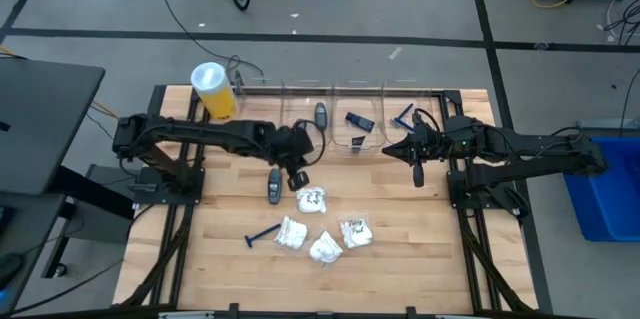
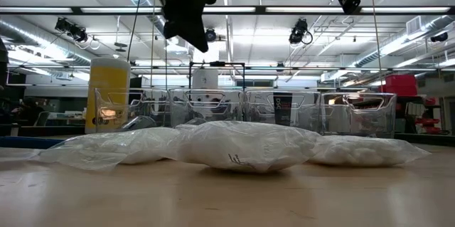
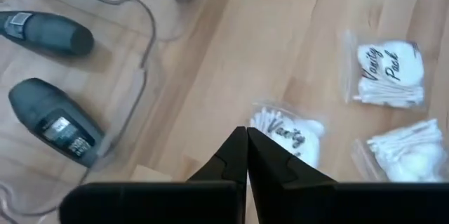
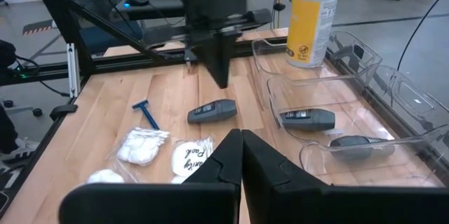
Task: Pick & Place Travel size toiletries
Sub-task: Put the black deodorant into the middle left transparent bin
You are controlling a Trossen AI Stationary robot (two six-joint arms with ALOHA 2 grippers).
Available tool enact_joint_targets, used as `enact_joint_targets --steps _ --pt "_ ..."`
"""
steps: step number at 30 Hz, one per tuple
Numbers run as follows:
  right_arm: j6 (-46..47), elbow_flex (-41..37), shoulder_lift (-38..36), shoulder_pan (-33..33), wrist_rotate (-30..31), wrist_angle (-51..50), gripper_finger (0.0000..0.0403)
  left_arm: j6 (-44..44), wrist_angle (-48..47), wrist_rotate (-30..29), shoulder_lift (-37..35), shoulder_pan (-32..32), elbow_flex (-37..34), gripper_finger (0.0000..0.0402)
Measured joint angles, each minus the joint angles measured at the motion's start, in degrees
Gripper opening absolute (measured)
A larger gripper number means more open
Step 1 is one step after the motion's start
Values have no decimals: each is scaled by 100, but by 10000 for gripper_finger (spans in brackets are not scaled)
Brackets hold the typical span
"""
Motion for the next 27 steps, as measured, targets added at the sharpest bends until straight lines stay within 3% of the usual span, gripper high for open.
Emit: enact_joint_targets --steps 13,21,27 --pt "0 0 0 2 0 0 7 -57 -123 -92 1 -627 0 8" --pt "0 0 0 1 -17 -1 7 1089 -455 347 2 -895 -2 15" --pt "-2 0 0 0 -103 -1 7 1454 -831 423 9 -998 -2 9"
